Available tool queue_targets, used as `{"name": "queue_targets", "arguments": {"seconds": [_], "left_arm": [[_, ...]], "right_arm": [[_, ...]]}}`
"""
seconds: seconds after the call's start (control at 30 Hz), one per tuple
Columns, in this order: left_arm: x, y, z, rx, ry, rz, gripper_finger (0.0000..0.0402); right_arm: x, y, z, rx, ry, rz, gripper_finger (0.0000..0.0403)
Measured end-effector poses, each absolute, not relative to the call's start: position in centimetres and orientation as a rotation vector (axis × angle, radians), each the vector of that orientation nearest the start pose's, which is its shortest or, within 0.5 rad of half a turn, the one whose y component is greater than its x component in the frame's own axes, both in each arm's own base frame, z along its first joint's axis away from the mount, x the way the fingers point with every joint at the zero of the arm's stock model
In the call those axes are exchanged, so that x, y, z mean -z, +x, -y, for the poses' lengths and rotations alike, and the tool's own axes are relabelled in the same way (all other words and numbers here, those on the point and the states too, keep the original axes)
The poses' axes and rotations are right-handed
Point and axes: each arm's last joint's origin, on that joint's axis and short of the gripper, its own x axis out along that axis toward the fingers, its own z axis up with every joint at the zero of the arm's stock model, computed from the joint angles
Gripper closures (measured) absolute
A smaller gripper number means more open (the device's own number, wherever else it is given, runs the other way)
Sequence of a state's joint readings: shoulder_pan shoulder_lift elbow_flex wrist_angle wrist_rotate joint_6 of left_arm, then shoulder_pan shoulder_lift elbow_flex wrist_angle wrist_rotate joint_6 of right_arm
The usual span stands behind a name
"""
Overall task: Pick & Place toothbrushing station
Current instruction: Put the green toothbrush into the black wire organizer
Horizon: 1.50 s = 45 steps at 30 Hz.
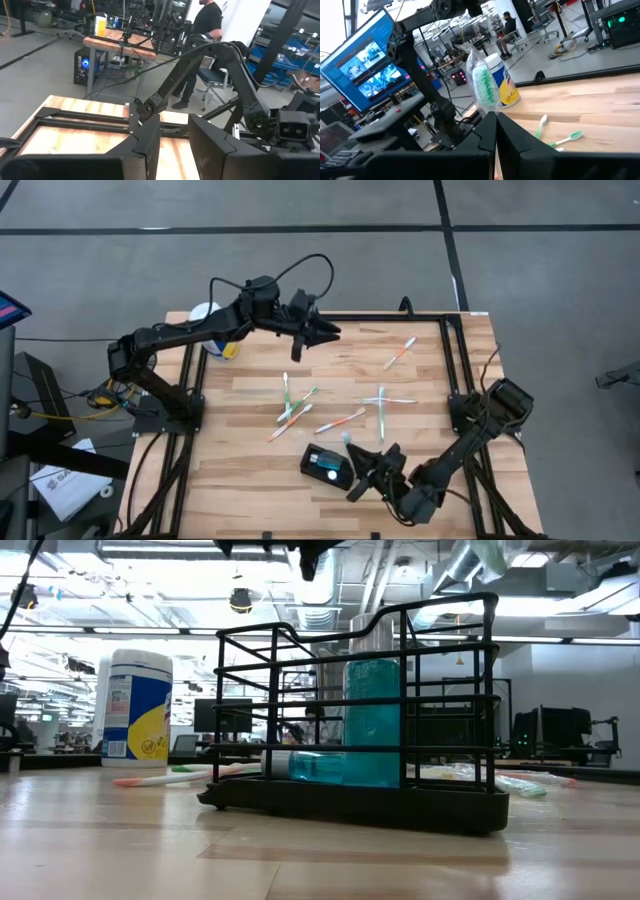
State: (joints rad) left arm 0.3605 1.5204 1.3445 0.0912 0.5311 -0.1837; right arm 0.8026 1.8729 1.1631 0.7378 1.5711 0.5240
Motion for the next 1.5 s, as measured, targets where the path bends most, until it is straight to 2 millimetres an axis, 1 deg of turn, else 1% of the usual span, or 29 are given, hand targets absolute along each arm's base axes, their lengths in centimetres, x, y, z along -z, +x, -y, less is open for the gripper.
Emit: {"name": "queue_targets", "arguments": {"seconds": [0.13,0.33,0.43,0.53,0.63,0.7,0.8,0.87,0.9,0.97,1.1,1.27,1.5], "left_arm": [[-37.6,33.5,-10.4,0.179,-0.218,-0.094,0.0315],[-37.5,33.6,-10.2,0.187,-0.185,-0.092,0.032],[-37.5,33.5,-10.7,0.175,-0.17,-0.09,0.0321],[-37.5,33.2,-11.3,0.155,-0.166,-0.089,0.0321],[-37.5,33.0,-12.0,0.134,-0.147,-0.09,0.0321],[-37.5,32.8,-12.5,0.122,-0.147,-0.09,0.0321],[-37.4,32.5,-13.1,0.13,-0.15,-0.096,0.0321],[-37.4,32.3,-13.4,0.143,-0.154,-0.101,0.0321],[-37.3,32.3,-13.5,0.146,-0.155,-0.102,0.0321],[-37.3,32.3,-13.5,0.147,-0.157,-0.107,0.0321],[-37.2,32.3,-13.3,0.159,-0.142,-0.111,0.0321],[-36.9,32.3,-13.3,0.159,-0.13,-0.139,0.0321],[-36.9,32.3,-13.3,0.159,-0.127,-0.142,0.0321]], "right_arm": [[-24.3,29.2,-26.2,0.748,0.5,0.202,0.0403],[-24.3,30.0,-25.4,0.747,0.506,0.204,0.0403],[-24.1,30.6,-24.8,0.747,0.484,0.193,0.0403],[-23.8,31.1,-24.6,0.733,0.506,0.197,0.0403],[-22.5,31.8,-24.8,0.747,0.487,0.191,0.0403],[-22.4,32.4,-25.4,0.741,0.523,0.205,0.0403],[-22.1,33.3,-26.0,0.744,0.533,0.211,0.0403],[-21.7,33.8,-26.1,0.749,0.522,0.207,0.0403],[-21.9,33.9,-26.1,0.749,0.53,0.211,0.0403],[-22.2,34.0,-26.0,0.75,0.555,0.223,0.0403],[-21.7,34.1,-25.8,0.76,0.518,0.206,0.0403],[-21.7,34.2,-25.7,0.762,0.514,0.204,0.0403],[-21.4,33.8,-26.1,0.779,0.476,0.192,0.0403]]}}
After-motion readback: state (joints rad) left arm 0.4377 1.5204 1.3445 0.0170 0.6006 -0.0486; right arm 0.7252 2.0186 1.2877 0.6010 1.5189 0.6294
